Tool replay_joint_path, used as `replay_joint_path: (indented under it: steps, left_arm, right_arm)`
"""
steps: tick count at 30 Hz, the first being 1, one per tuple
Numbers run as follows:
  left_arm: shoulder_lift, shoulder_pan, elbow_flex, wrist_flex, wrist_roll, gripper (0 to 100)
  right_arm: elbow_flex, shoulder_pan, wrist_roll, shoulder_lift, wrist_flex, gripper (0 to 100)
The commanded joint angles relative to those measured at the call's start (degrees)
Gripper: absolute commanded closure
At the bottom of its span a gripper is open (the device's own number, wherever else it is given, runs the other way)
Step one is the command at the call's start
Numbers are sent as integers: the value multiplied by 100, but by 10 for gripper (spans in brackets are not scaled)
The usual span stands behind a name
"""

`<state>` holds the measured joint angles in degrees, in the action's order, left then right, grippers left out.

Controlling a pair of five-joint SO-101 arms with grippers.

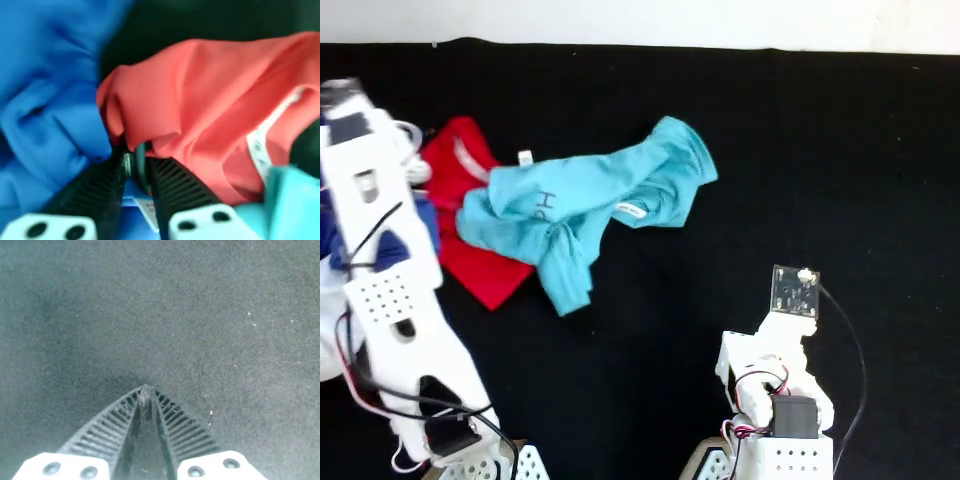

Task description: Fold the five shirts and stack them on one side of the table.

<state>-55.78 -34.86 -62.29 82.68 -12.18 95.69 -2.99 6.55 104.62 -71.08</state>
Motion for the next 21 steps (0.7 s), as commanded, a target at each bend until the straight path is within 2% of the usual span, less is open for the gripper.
replay_joint_path:
  steps: [1, 6, 12, 15, 21]
  left_arm:
    - [75, -936, -1218, 440, 18, 992]
    - [57, -2211, -3301, 905, 9, 992]
    - [813, -3319, -3275, 651, 0, 992]
    - [1042, -3565, -3284, 677, -176, 992]
    - [1024, -3442, -3231, 1178, -1116, 986]
  right_arm:
    - [796, -57, -62, 40, -31, 986]
    - [796, -57, -62, 40, -31, 986]
    - [796, -57, -62, 40, -31, 986]
    - [796, -57, -62, 40, -31, 986]
    - [796, -57, -62, 40, -31, 986]
